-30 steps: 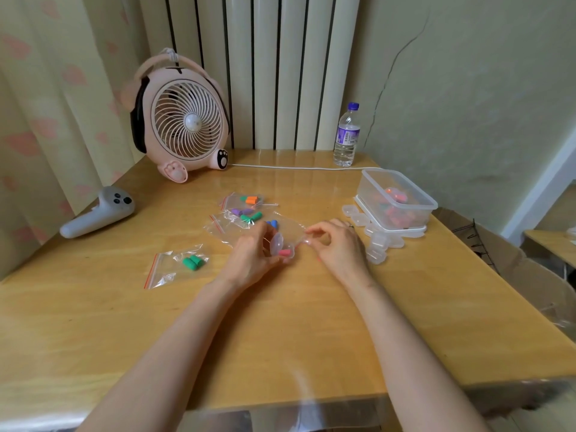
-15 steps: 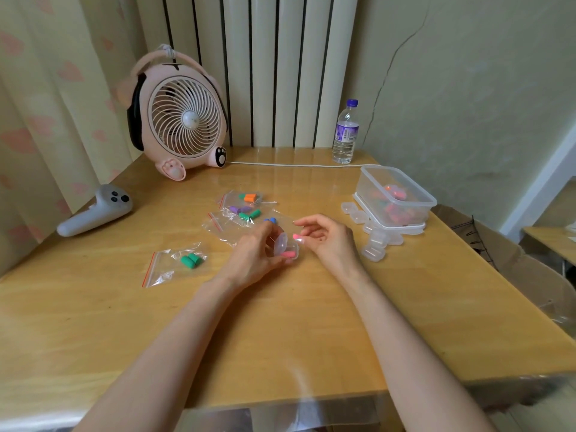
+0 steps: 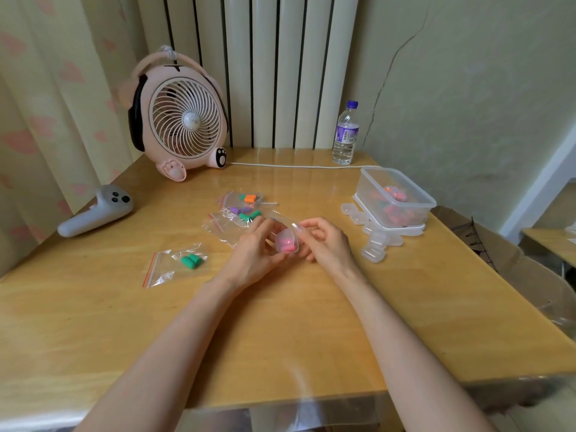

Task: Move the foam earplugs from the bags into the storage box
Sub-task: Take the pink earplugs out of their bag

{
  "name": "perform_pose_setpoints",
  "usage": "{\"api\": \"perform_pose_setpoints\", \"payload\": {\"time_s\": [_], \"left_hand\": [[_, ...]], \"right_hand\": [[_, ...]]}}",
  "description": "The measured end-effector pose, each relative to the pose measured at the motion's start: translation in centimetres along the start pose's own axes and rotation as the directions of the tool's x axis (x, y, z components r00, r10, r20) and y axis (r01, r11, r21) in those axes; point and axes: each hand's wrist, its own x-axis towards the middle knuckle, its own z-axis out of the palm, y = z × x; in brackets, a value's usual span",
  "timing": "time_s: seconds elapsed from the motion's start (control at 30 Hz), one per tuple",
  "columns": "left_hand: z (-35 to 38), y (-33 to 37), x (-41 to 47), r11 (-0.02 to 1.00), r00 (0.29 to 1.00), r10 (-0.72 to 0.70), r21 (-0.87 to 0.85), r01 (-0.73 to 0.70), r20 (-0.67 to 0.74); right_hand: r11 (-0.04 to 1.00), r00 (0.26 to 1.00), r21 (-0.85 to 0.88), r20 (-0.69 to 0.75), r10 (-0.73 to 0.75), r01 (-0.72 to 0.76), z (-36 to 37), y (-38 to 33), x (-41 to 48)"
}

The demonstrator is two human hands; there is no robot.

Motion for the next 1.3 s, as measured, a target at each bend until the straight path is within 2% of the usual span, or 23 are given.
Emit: {"api": "perform_pose_setpoints", "payload": {"time_s": [0.1,0.23,0.4,0.53,0.63,0.77,0.87,0.97,1.03,1.1,1.23,1.3], "left_hand": [[-0.1,0.0,0.0,1.000,1.000,0.024,-0.012,-0.024,0.018],[0.0,-0.1,0.0,0.999,0.997,0.035,-0.014,-0.034,0.065],[-0.2,-0.1,0.2,0.997,0.988,-0.070,0.008,0.072,-0.138],[-0.7,0.3,0.7,0.990,0.974,-0.128,0.033,0.137,-0.189],[-0.9,0.6,1.4,0.977,0.976,-0.184,0.090,0.195,-0.120],[-0.7,0.9,2.0,0.938,0.967,-0.244,0.272,0.215,0.077],[-0.4,0.7,2.1,0.918,0.952,-0.234,0.367,0.150,0.198],[0.4,0.7,2.0,0.899,0.927,-0.244,0.425,0.105,0.286],[1.0,0.6,2.1,0.874,0.919,-0.264,0.476,0.099,0.293],[1.4,0.4,2.2,0.863,0.918,-0.263,0.497,0.088,0.295],[1.9,0.4,2.4,0.799,0.952,-0.208,0.601,0.033,0.225],[2.1,0.8,2.6,0.770,0.972,-0.178,0.636,0.041,0.153]], "right_hand": [[0.997,0.992,0.052,0.115,0.057,-0.064,0.5,-0.4,-0.4],[0.989,0.993,0.119,0.097,0.072,-0.083,0.2,-0.5,-0.2],[0.991,0.997,0.104,0.020,0.080,-0.082,-0.4,-0.2,0.0],[0.991,0.996,0.111,-0.038,0.075,-0.070,-0.6,-0.6,-0.1],[0.994,0.993,0.061,-0.060,0.097,-0.094,-0.6,-0.8,-0.1],[0.992,0.989,-0.031,-0.092,0.119,-0.122,-1.7,-1.0,0.8],[0.992,0.961,-0.042,-0.255,0.106,-0.121,-4.4,-1.2,2.0],[0.990,0.879,-0.071,-0.471,0.074,-0.122,-8.6,-1.3,3.7],[0.986,0.811,-0.117,-0.585,0.027,-0.117,-11.4,-1.4,5.2],[0.979,0.777,-0.164,-0.630,-0.012,-0.118,-13.5,-1.5,6.7],[0.874,0.835,-0.404,-0.550,0.005,-0.271,-15.5,-2.0,7.7],[0.856,0.857,-0.448,-0.515,-0.011,-0.259,-15.0,-2.0,7.3]]}}
